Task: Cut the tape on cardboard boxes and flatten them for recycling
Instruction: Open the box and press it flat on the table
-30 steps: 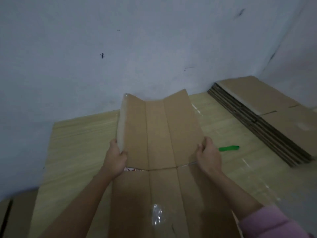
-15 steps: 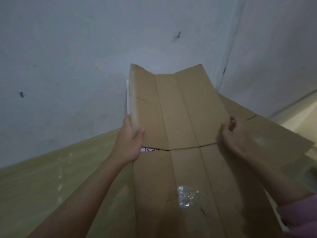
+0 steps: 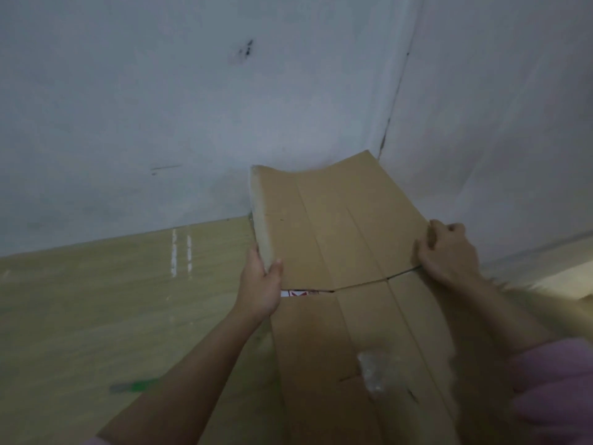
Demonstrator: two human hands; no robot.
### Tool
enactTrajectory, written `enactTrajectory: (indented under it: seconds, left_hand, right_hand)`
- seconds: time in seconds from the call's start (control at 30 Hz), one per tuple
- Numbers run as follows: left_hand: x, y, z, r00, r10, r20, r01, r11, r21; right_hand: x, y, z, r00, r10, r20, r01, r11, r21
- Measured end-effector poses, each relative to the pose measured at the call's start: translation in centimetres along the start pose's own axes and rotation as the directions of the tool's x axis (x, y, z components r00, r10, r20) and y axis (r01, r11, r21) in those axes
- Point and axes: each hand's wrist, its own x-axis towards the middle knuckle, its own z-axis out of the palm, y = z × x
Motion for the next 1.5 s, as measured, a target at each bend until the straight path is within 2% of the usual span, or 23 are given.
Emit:
enactTrajectory:
  seconds: [0.1, 0.17, 0.23, 0.43, 0.5, 0.6, 0.73, 0.83, 0.9, 0.97, 1.07, 1.23, 1.37, 1.5]
  left_hand:
    - [0.4, -1.4, 2.3, 0.994, -0.09, -0.064, 0.091, 0.996, 0.006]
    - [0.7, -2.2, 3.1, 0.984, -0.15, -0.093, 0.152, 0.988, 0.01]
    - [1.0, -2.9, 3.3, 0.974, -0.203, -0.105, 0.205, 0.979, 0.01]
    - [3.2, -3.9, 4.8, 0.962, -0.247, -0.118, 0.262, 0.955, 0.137]
    - [4.1, -3.6, 5.6, 0.964, -0.243, -0.112, 0.264, 0.931, 0.251]
    - [5.4, -4.2, 6.4, 0.942, -0.325, -0.08, 0.329, 0.852, 0.408]
    - [5.9, -5.4, 5.7, 0.95, -0.31, 0.025, 0.267, 0.852, 0.45]
    - [5.8, -4.9, 4.1, 0.948, -0.302, 0.1, 0.253, 0.907, 0.335]
    - [5.8, -4.1, 2.7, 0.951, -0.291, 0.101, 0.245, 0.913, 0.327]
    - [5.6, -3.3, 0.9, 0.965, -0.237, 0.111, 0.18, 0.908, 0.378]
    - [5.1, -2.3, -3.5, 0.977, -0.104, 0.187, -0.001, 0.872, 0.49]
    - [3.4, -0.7, -14.2, 0.957, 0.09, 0.277, -0.256, 0.714, 0.652]
    - [2.3, 0.4, -24.5, 0.96, 0.185, 0.208, -0.278, 0.622, 0.732]
    - [0.4, 1.2, -34.8, 0.958, 0.248, 0.142, -0.26, 0.554, 0.791]
  right_hand:
    - [-0.2, 1.3, 2.8, 0.978, -0.075, 0.193, 0.089, 0.994, -0.068]
    - [-1.4, 1.8, 5.4, 0.949, -0.152, 0.276, 0.171, 0.984, -0.045]
    - [-2.8, 2.0, 7.6, 0.923, -0.17, 0.345, 0.196, 0.98, -0.042]
    - [-0.9, 3.0, 10.1, 0.925, -0.178, 0.337, 0.221, 0.971, -0.092]
    - [0.7, 3.5, 10.6, 0.913, -0.188, 0.361, 0.228, 0.971, -0.072]
    - [1.9, 3.9, 11.4, 0.917, -0.192, 0.35, 0.238, 0.967, -0.093]
    - [1.9, 3.3, 11.4, 0.927, -0.172, 0.335, 0.232, 0.961, -0.151]
    - [1.8, 1.2, 10.2, 0.928, -0.189, 0.322, 0.248, 0.956, -0.155]
    - [1.2, -1.1, 9.4, 0.925, -0.246, 0.289, 0.285, 0.953, -0.103]
    - [0.2, -4.0, 8.7, 0.914, -0.312, 0.259, 0.334, 0.942, -0.045]
    - [-1.5, -8.7, 8.4, 0.88, -0.413, 0.233, 0.427, 0.904, -0.01]
    - [-5.2, -18.3, 8.0, 0.831, -0.537, 0.147, 0.524, 0.843, 0.117]
    - [-8.8, -27.2, 7.4, 0.788, -0.611, 0.076, 0.583, 0.78, 0.229]
    - [-13.3, -36.1, 6.3, 0.702, -0.712, -0.005, 0.688, 0.676, 0.264]
